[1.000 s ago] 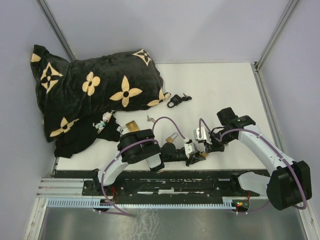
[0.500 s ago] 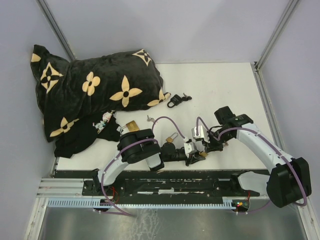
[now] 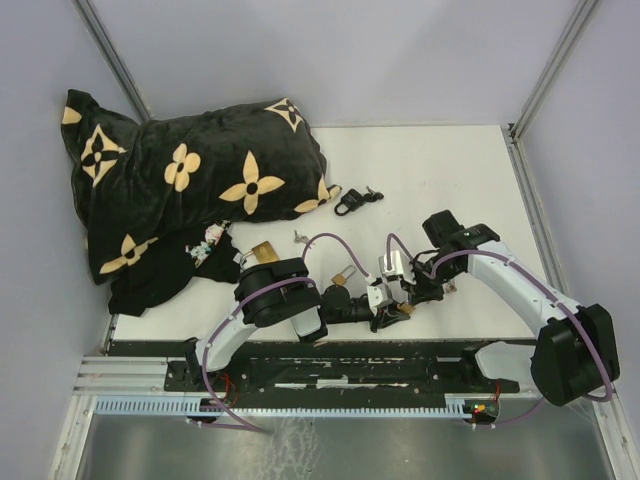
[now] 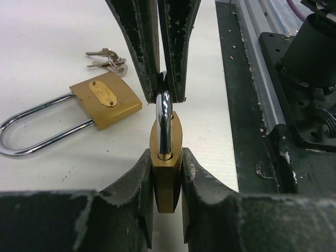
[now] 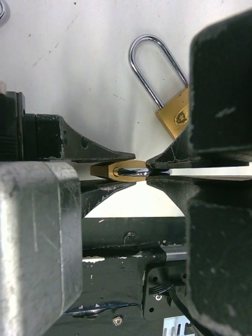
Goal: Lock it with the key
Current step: Lock the lock.
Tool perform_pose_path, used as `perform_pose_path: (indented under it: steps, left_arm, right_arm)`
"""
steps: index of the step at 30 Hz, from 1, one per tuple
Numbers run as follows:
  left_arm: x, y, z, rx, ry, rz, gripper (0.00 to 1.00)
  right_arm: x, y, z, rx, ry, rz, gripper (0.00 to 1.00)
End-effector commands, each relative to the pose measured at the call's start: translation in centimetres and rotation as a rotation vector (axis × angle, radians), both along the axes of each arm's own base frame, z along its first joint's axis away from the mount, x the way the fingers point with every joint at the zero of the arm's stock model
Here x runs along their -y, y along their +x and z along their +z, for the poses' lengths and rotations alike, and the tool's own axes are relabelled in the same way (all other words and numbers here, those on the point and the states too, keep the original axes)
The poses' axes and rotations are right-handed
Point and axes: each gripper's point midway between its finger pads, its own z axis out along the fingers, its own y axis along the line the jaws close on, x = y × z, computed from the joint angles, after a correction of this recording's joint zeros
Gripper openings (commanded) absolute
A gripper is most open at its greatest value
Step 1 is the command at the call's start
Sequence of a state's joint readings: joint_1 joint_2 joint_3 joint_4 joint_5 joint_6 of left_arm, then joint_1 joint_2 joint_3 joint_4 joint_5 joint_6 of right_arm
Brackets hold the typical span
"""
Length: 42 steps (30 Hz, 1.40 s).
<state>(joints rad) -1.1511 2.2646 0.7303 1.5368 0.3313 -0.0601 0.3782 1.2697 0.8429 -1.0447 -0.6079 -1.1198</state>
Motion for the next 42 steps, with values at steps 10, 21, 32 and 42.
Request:
perform_pose_path:
  steps: [10, 21, 32, 42]
  left_arm:
    - [0.5, 0.7, 4.2, 0.107, -0.169, 0.024, 0.03]
    - [0.3, -0.2, 4.8, 0.093, -0.175, -0.015, 0.03]
    - [-0.5, -0.7, 7.8, -0.017, -0.230, -0.016, 0.03]
    - [-2.3, 1.5, 12.0, -0.304, -0.328, 0.081, 0.03]
  right_arm:
    - [1.7, -3.3, -5.5, -0.131, -0.231, 0.081, 0.01]
    - [-0.6, 1.5, 3.0, 0.000, 0.099, -0.201, 0.81]
    - [1.0, 2.0, 8.9, 0.147, 0.267, -0.320, 0.94]
    - [1.1, 4.2, 14.5, 0.227, 0.393, -0.486, 0.95]
